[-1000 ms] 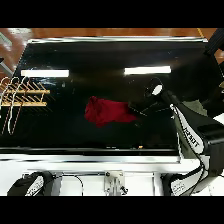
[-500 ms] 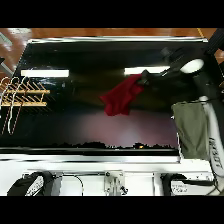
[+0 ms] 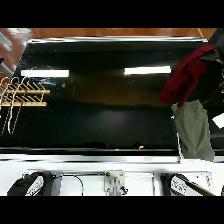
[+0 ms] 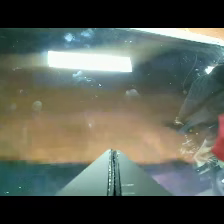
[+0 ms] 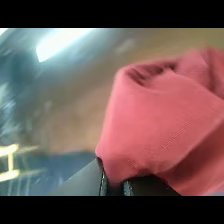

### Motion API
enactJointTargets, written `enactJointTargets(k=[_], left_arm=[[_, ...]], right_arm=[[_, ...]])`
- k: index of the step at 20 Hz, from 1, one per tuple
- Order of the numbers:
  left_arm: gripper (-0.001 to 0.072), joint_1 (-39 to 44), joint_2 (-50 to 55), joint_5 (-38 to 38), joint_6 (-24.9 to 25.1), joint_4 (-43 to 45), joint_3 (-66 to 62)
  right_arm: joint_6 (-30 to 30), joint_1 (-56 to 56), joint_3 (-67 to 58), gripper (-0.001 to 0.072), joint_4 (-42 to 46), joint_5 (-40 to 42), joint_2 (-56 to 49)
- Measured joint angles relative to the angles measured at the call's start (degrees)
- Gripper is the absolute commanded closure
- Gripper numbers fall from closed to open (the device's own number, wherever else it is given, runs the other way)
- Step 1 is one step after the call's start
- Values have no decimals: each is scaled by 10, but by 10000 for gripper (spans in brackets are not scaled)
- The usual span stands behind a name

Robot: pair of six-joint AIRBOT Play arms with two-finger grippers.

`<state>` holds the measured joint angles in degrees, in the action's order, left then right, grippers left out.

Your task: Fold the shirts.

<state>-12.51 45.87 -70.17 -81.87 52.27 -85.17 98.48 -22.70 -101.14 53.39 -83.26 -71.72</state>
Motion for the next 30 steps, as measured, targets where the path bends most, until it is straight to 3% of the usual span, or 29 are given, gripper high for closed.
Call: enactJointTargets(k=[6,16,23,30], left_arm=[[680,0,-10,0,3,0,0],[680,0,-11,5,3,0,0],[680,0,-12,5,2,-2,0],[680,0,-10,5,2,-2,0]], right_arm=[[17,-55,-12,640,55,5,-8],[75,-65,-14,639,41,121,-46],[73,-73,5,638,298,-5,-50],[69,-85,68,633,381,-108,-16]])
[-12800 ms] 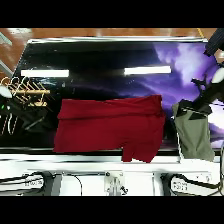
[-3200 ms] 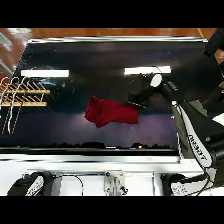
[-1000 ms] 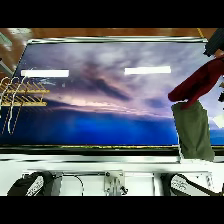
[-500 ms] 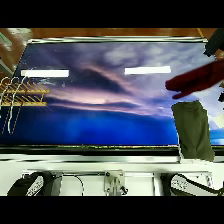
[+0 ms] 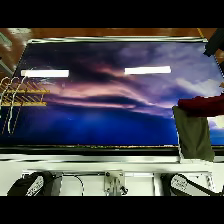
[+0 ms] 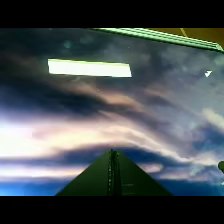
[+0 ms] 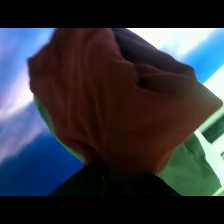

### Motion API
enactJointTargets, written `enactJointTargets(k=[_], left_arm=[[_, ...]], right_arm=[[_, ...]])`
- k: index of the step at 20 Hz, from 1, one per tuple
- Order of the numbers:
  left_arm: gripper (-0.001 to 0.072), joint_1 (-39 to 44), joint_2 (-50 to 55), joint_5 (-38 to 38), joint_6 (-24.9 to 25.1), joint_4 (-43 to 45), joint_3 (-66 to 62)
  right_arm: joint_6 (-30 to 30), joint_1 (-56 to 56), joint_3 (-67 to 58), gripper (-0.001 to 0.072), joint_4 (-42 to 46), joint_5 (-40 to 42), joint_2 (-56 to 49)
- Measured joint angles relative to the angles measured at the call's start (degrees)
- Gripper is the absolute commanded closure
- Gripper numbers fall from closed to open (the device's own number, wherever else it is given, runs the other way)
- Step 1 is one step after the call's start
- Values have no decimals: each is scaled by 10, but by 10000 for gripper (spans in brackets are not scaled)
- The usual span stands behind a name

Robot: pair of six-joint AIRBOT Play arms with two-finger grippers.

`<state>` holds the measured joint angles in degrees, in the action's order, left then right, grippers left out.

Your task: Fold the shirts.

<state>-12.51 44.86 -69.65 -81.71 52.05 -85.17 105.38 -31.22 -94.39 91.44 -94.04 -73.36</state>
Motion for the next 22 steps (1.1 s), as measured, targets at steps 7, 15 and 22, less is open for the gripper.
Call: enactJointTargets(k=[7,15,22], left_arm=[[680,0,0,0,0,0,0],[679,0,0,1,0,0,0],[680,0,10,1,0,0,0]], right_arm=[[28,-1,168,635,33,-45,120],[45,-1,405,415,112,5,226],[14,-1,405,106,133,33,236]])
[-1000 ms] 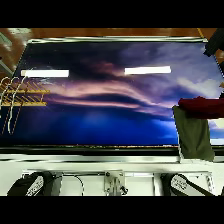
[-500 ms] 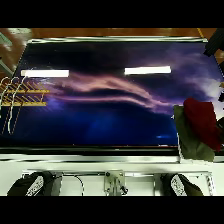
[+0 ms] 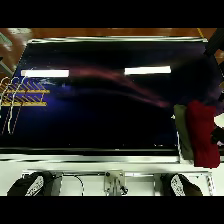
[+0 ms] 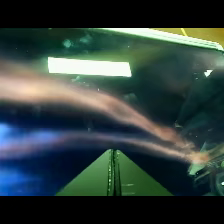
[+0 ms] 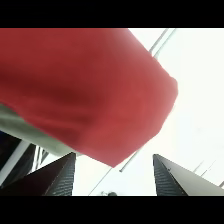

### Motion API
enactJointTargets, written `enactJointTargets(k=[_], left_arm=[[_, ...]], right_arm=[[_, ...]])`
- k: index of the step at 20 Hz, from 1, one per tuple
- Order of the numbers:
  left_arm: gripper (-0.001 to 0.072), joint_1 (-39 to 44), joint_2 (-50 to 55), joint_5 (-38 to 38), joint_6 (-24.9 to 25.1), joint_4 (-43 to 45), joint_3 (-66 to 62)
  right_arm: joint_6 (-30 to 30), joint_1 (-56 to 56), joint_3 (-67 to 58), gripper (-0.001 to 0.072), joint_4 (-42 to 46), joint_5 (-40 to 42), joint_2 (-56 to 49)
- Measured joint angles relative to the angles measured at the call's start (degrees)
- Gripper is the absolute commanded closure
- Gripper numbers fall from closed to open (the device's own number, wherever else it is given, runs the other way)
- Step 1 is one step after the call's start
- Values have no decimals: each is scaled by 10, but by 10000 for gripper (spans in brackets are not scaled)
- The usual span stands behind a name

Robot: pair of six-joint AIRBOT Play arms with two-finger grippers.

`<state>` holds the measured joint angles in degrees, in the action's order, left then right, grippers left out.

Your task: Fold the shirts.

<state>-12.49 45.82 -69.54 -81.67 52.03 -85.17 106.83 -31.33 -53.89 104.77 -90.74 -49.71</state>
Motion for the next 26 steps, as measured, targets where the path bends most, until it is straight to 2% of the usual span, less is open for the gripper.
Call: enactJointTargets(k=[3,6,8,9,10,11,12,15,17,26], left_arm=[[682,5,22,1,9,0,0],[683,41,60,2,44,9,0],[682,95,96,2,49,57,0],[675,132,119,-1,40,104,0],[533,167,141,-9,24,156,0],[209,205,167,-24,6,212,0],[52,238,192,-45,-9,252,0],[47,318,260,-123,-48,327,0],[47,347,286,-148,-67,353,0],[47,377,313,-162,-110,385,0]], right_arm=[[-41,0,-92,107,-30,-18,1],[-66,11,-195,108,-119,36,-2],[-75,51,-238,105,-194,71,-17],[-77,86,-251,8,-223,73,-31],[-81,130,-261,9,-236,73,-47],[-85,174,-267,9,-238,72,-64],[-86,217,-272,9,-235,70,-83],[-85,318,-280,10,-217,42,-148],[-81,356,-282,11,-207,20,-185],[-76,405,-284,12,-200,-13,-241]])
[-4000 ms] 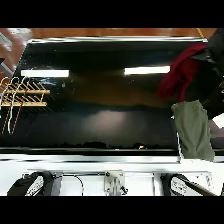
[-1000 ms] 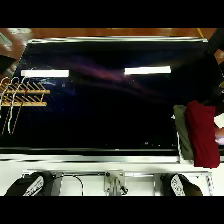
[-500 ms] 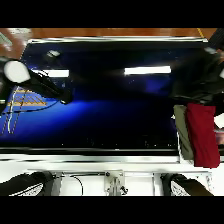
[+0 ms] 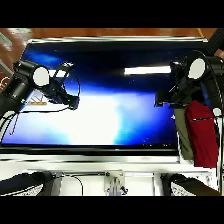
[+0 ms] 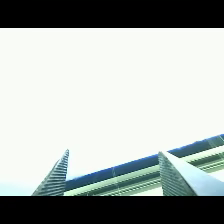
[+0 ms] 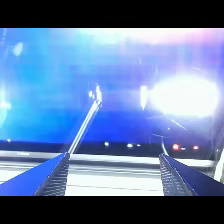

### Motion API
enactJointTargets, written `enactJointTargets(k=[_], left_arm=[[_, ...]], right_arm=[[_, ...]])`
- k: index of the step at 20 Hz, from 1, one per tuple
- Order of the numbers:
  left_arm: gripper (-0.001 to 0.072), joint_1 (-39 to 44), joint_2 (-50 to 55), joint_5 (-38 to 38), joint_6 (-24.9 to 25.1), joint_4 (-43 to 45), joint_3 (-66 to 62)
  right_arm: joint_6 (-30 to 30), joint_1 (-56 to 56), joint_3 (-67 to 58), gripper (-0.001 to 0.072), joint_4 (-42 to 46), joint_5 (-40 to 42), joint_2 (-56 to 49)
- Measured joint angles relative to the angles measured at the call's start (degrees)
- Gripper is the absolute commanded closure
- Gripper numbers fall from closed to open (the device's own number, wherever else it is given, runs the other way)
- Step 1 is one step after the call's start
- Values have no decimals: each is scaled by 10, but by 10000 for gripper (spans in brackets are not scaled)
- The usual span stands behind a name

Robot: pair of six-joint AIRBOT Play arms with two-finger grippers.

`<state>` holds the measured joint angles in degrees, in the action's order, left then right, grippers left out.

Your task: Fold the shirts.

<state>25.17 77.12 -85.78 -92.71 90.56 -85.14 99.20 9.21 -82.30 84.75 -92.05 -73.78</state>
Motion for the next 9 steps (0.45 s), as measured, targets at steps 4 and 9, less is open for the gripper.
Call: enactJointTargets(k=[4,9], left_arm=[[47,2,1,-5,-12,2,0],[47,2,1,-7,-16,3,0]], right_arm=[[0,2,0,12,0,-2,-2],[0,3,0,12,-1,-4,-3]])
